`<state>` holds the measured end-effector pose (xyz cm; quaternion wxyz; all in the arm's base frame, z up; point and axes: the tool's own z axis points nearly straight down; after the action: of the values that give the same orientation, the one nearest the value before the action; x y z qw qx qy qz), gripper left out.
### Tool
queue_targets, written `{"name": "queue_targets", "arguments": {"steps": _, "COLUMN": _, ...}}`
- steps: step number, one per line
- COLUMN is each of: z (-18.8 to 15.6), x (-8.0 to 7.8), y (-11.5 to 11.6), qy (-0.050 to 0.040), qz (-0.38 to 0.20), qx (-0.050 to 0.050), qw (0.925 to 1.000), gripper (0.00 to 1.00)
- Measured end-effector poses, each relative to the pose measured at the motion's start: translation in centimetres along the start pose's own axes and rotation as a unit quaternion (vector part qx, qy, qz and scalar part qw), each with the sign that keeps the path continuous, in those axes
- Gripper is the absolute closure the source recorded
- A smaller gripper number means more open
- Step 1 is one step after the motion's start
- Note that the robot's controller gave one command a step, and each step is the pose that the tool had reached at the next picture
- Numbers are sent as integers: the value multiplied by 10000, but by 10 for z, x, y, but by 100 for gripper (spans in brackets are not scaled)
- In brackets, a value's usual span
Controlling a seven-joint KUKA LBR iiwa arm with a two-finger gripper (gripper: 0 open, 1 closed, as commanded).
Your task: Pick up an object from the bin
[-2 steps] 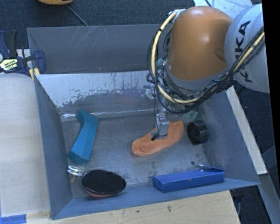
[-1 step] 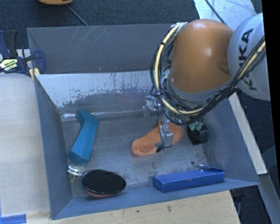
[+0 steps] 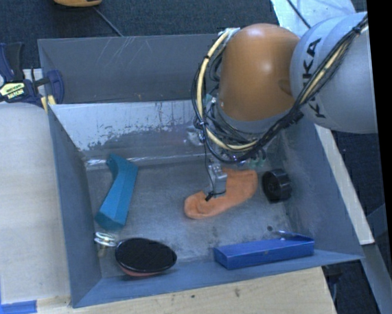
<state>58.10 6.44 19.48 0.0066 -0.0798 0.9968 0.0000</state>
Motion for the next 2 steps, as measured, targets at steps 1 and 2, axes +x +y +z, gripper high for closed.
{"name": "queue_targets", "arguments": {"steps": 1, "z": 44, "x": 30, "y": -22, "qy": 45, "qz": -14, "qx": -10, "qw": 10000, "gripper": 0}}
{"name": "queue_targets", "arguments": {"steps": 2, "z": 95, "x": 17, "y": -25, "qy": 20, "qz": -254, "qx": 6, "qw": 9997, "gripper": 0}}
